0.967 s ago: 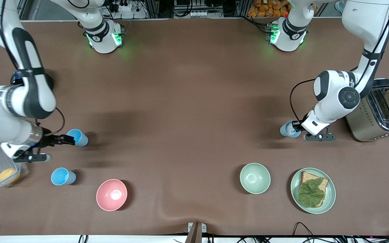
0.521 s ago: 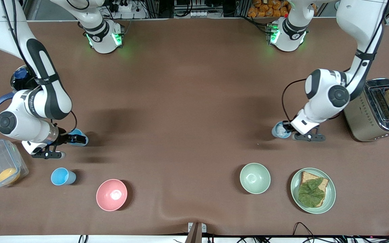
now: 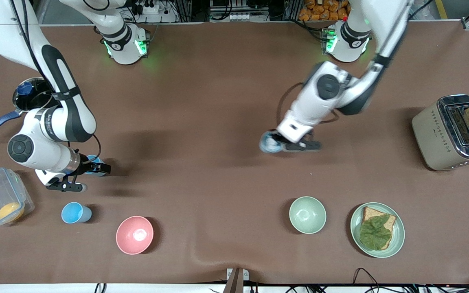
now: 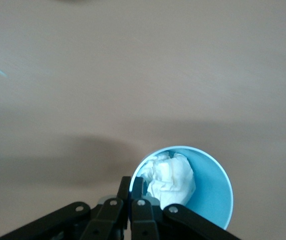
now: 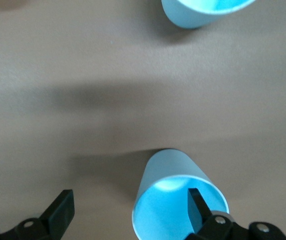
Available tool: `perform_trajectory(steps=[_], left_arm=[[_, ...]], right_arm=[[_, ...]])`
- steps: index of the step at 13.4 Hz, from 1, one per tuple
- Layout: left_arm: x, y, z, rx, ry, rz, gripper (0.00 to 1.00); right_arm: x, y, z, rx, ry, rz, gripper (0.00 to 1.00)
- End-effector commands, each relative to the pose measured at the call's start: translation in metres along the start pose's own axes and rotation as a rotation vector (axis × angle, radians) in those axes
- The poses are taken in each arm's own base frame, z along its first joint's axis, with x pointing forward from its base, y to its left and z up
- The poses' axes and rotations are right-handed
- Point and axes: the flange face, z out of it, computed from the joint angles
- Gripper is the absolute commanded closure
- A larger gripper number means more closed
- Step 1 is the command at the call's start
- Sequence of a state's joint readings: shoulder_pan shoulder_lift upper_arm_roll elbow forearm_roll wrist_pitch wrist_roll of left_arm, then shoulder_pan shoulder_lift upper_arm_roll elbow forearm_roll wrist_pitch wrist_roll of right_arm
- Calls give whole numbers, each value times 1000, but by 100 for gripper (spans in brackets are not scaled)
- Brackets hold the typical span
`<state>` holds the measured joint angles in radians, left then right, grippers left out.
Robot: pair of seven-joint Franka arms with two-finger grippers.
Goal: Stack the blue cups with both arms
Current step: 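Carry the cup to mid-table with the left gripper while the right gripper grasps its cup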
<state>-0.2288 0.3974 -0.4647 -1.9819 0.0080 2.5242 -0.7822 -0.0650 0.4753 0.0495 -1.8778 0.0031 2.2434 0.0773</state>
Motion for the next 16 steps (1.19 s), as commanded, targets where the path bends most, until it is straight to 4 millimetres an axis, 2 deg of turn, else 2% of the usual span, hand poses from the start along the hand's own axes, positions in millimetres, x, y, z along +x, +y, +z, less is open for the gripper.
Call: perform_trajectory(steps=[1, 3, 5, 8, 9, 10, 11, 12, 13, 14, 16], left_arm=[[-14, 63, 42, -26, -40, -21, 100], [-38, 90, 72, -1, -48, 12, 100], [-57, 107, 91, 36, -24, -5, 100], [-74, 112, 103, 89, 19, 32, 100], [-76, 112, 104, 103, 17, 37, 100], [-74, 111, 99, 109, 15, 30, 41], [-69, 109, 91, 121, 15, 26, 0], [-66, 110, 74, 136, 13, 27, 0], [-66, 113, 48, 165, 7, 23, 0], [-59, 113, 10, 188, 10, 14, 0], [-41, 101, -59, 222, 16, -23, 0]], right_arm=[[-9, 5, 1, -19, -54, 50, 0], [-11, 7, 8, -20, -65, 64, 0], [-10, 8, 9, -20, -58, 63, 3], [-9, 9, 15, -21, -57, 62, 69], [-9, 8, 15, -21, -58, 62, 86], [-10, 8, 15, -21, -61, 62, 97], [-10, 8, 15, -22, -63, 62, 100], [-10, 8, 15, -22, -63, 62, 100], [-10, 8, 15, -22, -63, 62, 100], [-9, 8, 14, -22, -63, 62, 100], [-9, 7, 9, -22, -58, 59, 100]])
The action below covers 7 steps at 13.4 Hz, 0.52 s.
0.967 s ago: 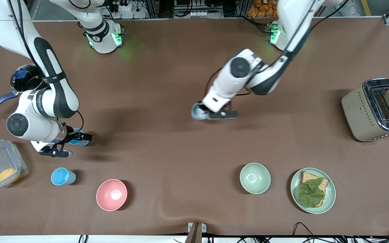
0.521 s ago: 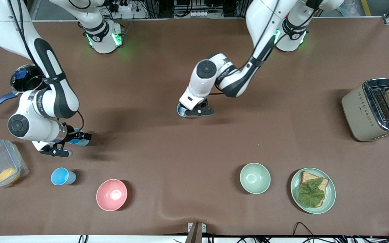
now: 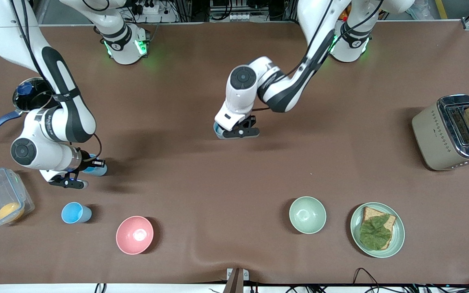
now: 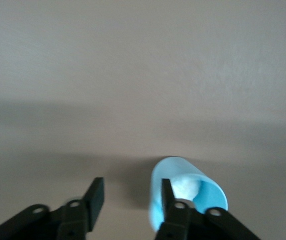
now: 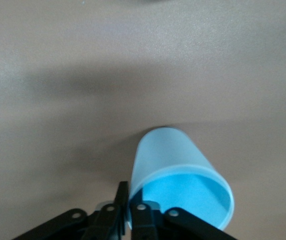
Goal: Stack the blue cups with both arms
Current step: 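Carry the cup to mid-table with the left gripper while the right gripper grasps its cup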
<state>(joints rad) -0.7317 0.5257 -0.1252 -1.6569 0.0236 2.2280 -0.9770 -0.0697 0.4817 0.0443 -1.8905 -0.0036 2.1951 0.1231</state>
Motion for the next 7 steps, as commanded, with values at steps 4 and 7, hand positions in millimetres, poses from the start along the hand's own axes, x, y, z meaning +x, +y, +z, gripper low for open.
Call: perform_trajectory(steps=[4, 7], left_arm=[[62, -103, -173, 29, 78, -105, 0], [111, -201, -231, 76, 106, -107, 0]], right_arm=[[6, -13, -46, -11, 1, -20, 100], [5, -47, -82, -14, -49, -48, 100]])
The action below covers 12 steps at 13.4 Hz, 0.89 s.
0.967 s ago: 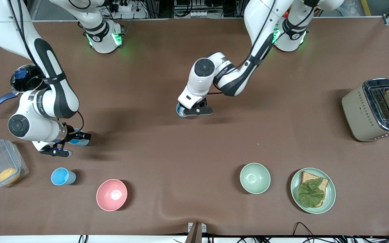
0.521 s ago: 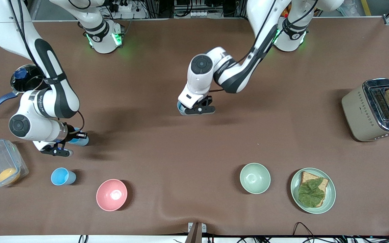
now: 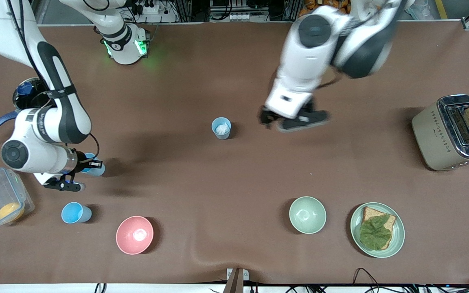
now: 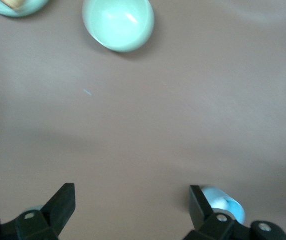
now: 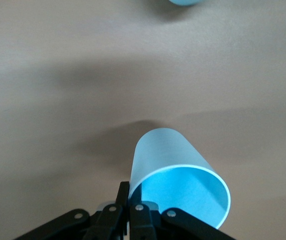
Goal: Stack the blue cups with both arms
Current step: 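Release the cup and withdraw the left gripper while the right gripper lifts its cup, then lower the held cup into the placed cup and open the right gripper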
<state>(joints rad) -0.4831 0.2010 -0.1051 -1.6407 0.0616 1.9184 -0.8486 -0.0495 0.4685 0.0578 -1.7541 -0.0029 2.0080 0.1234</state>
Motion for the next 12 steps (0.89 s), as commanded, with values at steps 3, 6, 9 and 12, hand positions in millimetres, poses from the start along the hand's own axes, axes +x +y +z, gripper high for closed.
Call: perform_trajectory(steps=[3, 6, 9, 12], left_arm=[[57, -129, -64, 48, 3, -4, 0], [61, -158, -87, -7, -19, 19, 0], [78, -196, -85, 13, -48, 33, 0], [83, -201, -95, 16, -28, 40, 0]], right_arm=[[-24, -96, -55, -20, -61, -100, 100], [-64, -190, -64, 81, -113, -86, 100], [-137, -321, -55, 19, -110, -34, 100], [-181, -397, -40, 20, -73, 22, 100]])
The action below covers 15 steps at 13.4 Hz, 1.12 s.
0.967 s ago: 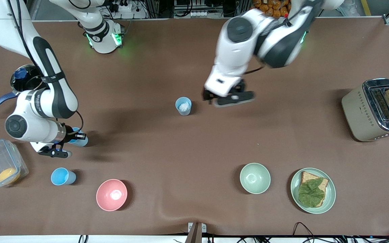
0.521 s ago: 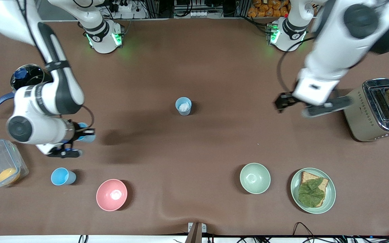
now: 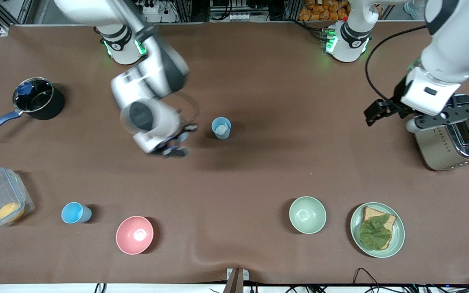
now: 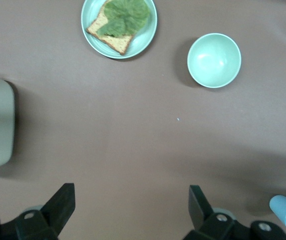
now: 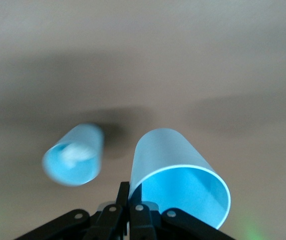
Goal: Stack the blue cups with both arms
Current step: 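Lower the held cup into the placed cup and open the right gripper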
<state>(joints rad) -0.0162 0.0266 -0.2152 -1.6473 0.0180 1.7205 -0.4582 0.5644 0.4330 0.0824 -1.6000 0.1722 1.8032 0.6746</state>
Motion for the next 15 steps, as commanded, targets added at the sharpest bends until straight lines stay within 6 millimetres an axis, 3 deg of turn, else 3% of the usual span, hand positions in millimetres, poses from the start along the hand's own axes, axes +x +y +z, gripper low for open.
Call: perform_trajectory(steps=[1, 3, 6, 8, 13, 14, 15], left_arm=[[-4, -5, -14, -4, 7, 19, 0], [-2, -21, -17, 6, -8, 19, 0], [8, -66, -23, 3, -26, 68, 0], [11, -79, -25, 0, -25, 111, 0], [8, -74, -27, -12, -35, 116, 0], [7, -72, -36, -14, -29, 118, 0], [3, -73, -47, -10, -48, 117, 0]], right_arm=[[-2, -28, 8, 61, 9, 84, 100], [-10, -40, 17, 66, -1, 110, 100], [-20, -69, 34, 67, 28, 103, 100], [-21, -83, 38, 51, 54, 105, 100], [-24, -91, 54, 30, 53, 104, 100], [-21, -88, 53, 5, 76, 90, 71], [-21, -89, 51, -11, 100, 80, 8]])
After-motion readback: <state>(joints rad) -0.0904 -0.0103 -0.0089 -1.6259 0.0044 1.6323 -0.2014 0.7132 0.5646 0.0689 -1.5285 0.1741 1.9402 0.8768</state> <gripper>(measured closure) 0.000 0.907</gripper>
